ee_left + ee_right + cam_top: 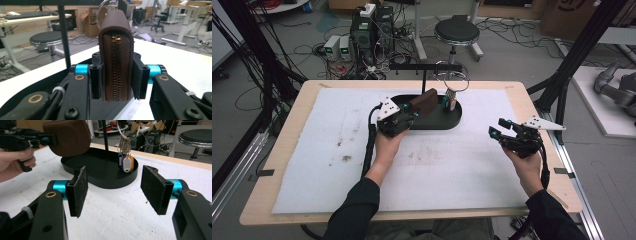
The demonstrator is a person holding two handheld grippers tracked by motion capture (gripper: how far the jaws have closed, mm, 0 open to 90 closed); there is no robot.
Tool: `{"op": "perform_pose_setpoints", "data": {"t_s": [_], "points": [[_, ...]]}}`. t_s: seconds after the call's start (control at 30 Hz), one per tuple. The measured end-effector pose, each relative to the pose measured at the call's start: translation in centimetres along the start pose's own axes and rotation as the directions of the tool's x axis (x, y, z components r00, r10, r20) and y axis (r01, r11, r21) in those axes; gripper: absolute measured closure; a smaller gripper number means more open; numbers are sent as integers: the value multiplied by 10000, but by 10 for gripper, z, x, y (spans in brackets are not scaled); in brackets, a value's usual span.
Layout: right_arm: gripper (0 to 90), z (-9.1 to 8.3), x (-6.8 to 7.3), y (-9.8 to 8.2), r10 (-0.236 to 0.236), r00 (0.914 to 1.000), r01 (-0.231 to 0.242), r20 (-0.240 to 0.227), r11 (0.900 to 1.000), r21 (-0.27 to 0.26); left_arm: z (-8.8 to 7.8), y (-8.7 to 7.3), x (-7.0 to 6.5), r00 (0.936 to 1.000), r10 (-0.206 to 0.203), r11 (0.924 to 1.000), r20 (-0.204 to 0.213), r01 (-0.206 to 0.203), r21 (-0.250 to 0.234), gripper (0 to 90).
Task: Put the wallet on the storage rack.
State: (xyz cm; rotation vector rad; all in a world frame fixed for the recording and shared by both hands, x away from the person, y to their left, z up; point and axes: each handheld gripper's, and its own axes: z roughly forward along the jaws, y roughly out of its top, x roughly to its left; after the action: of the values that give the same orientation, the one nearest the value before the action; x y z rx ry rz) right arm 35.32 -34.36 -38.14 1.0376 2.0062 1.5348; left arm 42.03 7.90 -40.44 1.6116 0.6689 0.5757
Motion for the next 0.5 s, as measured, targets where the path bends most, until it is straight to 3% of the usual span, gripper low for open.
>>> {"op": "perform_pose_setpoints", "data": {"t_s": [0.1, 0.2, 0.5], "points": [[394, 0, 0, 0, 52, 10000, -52, -16, 10000, 48, 6, -1, 5, 9998, -96, 9997, -172, 100, 216, 660], [394, 1, 0, 0, 7, 10000, -7, -13, 10000, 54, 11, -2, 7, 9993, 69, 9999, -377, -65, 98, 660], [398, 2, 1, 0, -41, 10000, 42, -88, 9999, 101, 29, -9, 17, 9974, -228, 9987, -681, 259, 443, 660]]}}
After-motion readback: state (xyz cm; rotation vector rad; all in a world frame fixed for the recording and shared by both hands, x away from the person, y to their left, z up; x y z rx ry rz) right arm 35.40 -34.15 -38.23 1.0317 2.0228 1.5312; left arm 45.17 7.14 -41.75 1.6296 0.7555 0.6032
